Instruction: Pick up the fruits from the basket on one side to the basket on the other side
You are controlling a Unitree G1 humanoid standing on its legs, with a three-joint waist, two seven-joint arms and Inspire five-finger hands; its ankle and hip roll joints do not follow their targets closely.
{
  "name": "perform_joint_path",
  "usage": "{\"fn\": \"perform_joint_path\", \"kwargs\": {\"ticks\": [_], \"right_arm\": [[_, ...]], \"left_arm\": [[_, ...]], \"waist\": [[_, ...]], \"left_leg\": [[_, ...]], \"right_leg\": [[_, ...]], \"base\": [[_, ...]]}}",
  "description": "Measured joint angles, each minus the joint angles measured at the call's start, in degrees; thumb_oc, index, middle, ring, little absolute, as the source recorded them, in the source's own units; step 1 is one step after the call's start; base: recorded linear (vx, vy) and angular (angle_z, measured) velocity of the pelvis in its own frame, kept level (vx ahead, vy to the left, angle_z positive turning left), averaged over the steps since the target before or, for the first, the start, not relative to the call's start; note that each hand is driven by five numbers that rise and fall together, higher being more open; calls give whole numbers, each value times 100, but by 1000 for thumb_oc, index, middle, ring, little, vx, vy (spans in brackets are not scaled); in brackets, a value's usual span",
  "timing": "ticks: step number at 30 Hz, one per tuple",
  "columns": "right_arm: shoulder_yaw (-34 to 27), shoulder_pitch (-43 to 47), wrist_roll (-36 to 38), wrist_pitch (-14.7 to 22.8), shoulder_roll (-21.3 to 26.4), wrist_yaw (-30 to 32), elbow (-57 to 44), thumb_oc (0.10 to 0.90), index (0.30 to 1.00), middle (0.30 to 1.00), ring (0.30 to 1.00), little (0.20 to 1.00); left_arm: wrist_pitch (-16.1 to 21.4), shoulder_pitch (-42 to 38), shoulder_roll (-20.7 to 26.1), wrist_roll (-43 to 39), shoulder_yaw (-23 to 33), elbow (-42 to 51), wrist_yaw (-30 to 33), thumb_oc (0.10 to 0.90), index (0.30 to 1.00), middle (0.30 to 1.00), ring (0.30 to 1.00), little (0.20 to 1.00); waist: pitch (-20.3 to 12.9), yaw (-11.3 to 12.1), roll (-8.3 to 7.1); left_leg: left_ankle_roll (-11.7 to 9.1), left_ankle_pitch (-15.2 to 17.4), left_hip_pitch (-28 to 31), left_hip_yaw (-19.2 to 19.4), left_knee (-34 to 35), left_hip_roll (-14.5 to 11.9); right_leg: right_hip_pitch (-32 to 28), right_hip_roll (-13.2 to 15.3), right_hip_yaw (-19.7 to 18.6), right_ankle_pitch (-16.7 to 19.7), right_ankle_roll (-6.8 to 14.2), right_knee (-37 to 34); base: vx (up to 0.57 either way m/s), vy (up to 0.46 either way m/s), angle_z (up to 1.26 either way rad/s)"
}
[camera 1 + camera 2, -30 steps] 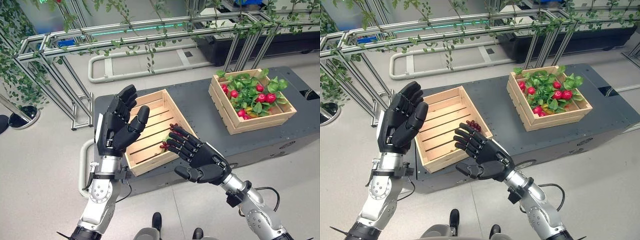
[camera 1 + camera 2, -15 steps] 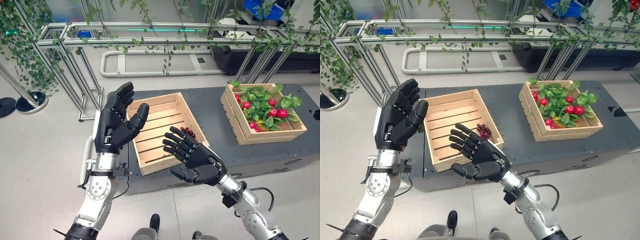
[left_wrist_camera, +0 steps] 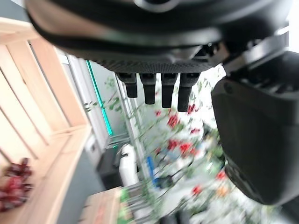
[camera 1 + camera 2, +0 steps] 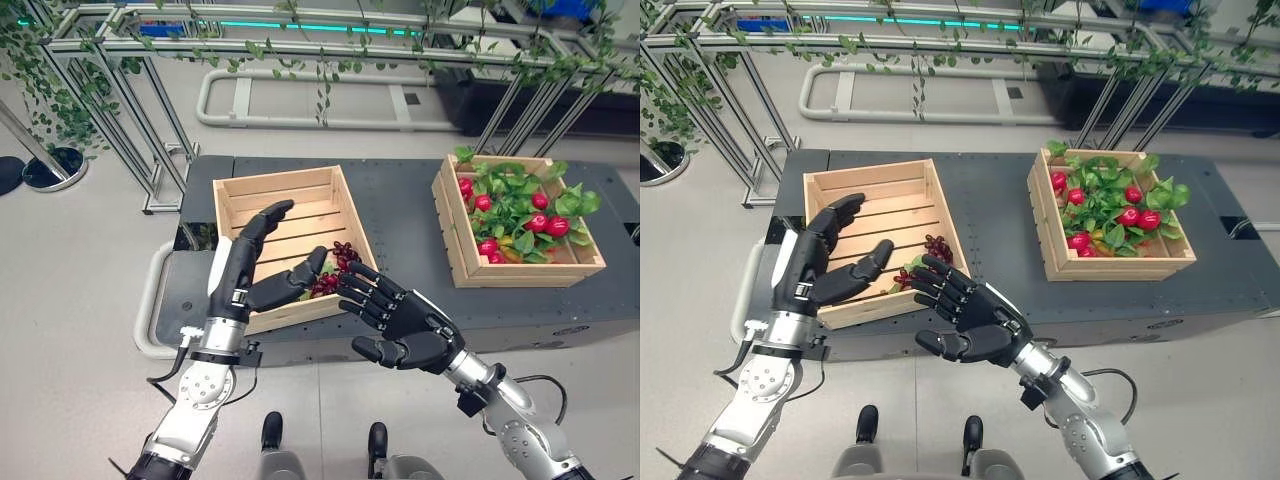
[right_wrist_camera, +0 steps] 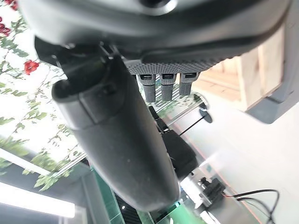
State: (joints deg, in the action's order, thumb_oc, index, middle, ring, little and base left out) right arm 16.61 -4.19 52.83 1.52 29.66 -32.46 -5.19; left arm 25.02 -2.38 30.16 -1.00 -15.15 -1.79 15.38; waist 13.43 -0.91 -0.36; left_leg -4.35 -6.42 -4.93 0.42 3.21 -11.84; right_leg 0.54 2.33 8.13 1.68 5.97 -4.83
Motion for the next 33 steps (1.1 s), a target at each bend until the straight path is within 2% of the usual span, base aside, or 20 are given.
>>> {"fn": "perform_joint_path", "kwargs": {"ticks": [5, 11, 13, 14, 19, 22, 33], "right_arm": [[20, 204, -26, 0, -123, 15, 292, 800, 900, 900, 900, 900], [97, 411, -48, -2, -52, 141, 766, 800, 900, 900, 900, 900], [266, 545, -47, -1, -30, 206, 886, 800, 900, 900, 900, 900], [296, 576, -47, -1, -30, 206, 902, 800, 900, 900, 900, 900], [445, 902, -62, 7, 134, 238, 952, 800, 900, 900, 900, 900], [440, 1028, -59, 22, 179, 241, 954, 800, 900, 900, 900, 900], [501, 1631, -56, 21, 169, 444, 933, 800, 900, 900, 900, 900]], "left_arm": [[-213, -582, 424, 832, -326, -846, 579, 800, 900, 900, 900, 900], [-720, -1210, 549, 1513, -792, -1811, 1348, 800, 900, 900, 900, 900], [-836, -1453, 551, 1737, -935, -2089, 1631, 800, 900, 900, 900, 900], [-864, -1516, 557, 1827, -946, -2146, 1731, 800, 900, 900, 900, 900], [-1069, -2257, 697, 2171, -1039, -2428, 2496, 800, 900, 900, 900, 900], [-1116, -2535, 733, 2257, -1031, -2475, 2780, 800, 900, 900, 900, 900], [-1523, -3417, 992, 2850, -1179, -2765, 3044, 800, 900, 900, 900, 900]], "waist": [[77, -129, 139], [128, -195, 175], [247, -312, 142], [311, -317, 128], [1037, -415, -56], [1365, -435, -63], [1556, -430, -36]], "left_leg": [[-37, -21, -50, 24, 135, 131], [-39, -21, -208, 238, 182, 435], [-25, -41, -313, 313, 177, 560], [-20, -38, -342, 327, 162, 576], [-4, -47, -679, 358, -84, 592], [-4, -47, -727, 358, -162, 590], [-5, -42, -1313, 348, -606, 575]], "right_leg": [[157, 132, -41, -4, 79, 6], [497, 436, -328, 92, 313, 8], [654, 560, -428, 139, 388, 21], [716, 580, -455, 142, 397, 58], [1144, 594, -599, 157, 416, 368], [1214, 591, -621, 155, 415, 462], [2027, 579, -740, -95, 373, 1371]], "base": [[31, 185, -4], [-92, 210, -18], [-99, 107, -12], [-96, 65, -15], [-69, 30, -9], [-46, -1, -5], [-47, -5, -1]]}}
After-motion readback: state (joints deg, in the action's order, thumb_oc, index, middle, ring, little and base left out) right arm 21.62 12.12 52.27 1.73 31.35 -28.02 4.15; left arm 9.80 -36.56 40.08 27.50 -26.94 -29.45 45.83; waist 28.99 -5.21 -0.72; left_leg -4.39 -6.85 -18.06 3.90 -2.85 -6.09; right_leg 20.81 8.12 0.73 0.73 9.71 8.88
